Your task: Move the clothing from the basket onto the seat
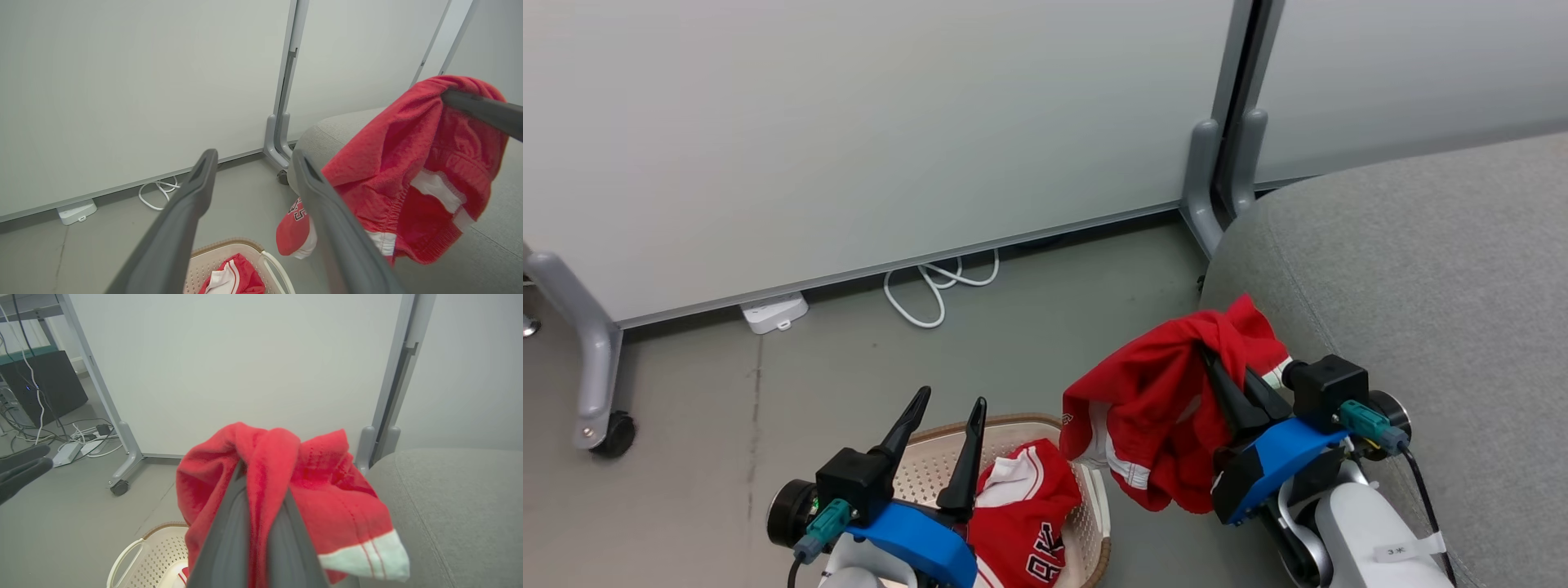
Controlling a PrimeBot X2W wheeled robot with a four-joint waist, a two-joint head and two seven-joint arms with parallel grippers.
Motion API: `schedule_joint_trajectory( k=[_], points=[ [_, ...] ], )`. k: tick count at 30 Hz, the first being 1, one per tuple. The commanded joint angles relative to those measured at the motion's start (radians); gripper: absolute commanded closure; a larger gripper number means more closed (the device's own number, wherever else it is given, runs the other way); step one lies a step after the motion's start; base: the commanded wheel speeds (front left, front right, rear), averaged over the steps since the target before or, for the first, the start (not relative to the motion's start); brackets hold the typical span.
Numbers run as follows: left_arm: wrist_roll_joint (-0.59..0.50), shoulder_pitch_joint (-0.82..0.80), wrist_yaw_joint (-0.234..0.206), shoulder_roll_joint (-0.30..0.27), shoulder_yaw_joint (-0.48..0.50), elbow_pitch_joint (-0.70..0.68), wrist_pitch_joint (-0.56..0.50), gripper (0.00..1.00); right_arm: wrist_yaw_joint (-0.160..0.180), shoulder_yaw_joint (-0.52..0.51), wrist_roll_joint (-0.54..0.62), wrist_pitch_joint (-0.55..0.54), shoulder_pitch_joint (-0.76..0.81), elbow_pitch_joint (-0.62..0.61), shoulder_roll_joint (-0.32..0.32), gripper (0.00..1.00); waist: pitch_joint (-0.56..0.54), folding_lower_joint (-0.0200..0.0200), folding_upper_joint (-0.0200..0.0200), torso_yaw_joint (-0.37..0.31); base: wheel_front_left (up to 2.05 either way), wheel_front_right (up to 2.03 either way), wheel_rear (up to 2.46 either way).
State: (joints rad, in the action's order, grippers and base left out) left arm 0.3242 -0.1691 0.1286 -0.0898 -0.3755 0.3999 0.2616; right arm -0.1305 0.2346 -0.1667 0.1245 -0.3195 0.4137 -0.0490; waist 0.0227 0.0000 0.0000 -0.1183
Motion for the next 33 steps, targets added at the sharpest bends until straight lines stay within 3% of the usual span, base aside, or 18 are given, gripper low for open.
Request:
schedule_joint_trajectory(
  k=[1,21,33],
  points=[
    [-0.008,-0.011,0.002,0.001,0.001,0.002,0.005,0.0,0.0,-0.001,0.006,0.002,-0.007,-0.005,-0.003,1.0,0.012,0.0,0.0,-0.027,0.0,0.0,0.0],
    [-0.031,-0.047,0.003,-0.003,-0.006,0.007,0.005,0.0,0.0,-0.005,-0.017,0.028,-0.012,0.009,-0.002,1.0,0.061,0.0,0.0,-0.308,0.0,0.0,0.0],
    [-0.036,-0.046,0.003,-0.011,-0.011,0.002,0.005,0.0,0.0,-0.005,-0.03,0.04,0.005,0.016,-0.002,1.0,0.063,0.0,0.0,-0.375,0.0,0.0,0.0]
  ],
)
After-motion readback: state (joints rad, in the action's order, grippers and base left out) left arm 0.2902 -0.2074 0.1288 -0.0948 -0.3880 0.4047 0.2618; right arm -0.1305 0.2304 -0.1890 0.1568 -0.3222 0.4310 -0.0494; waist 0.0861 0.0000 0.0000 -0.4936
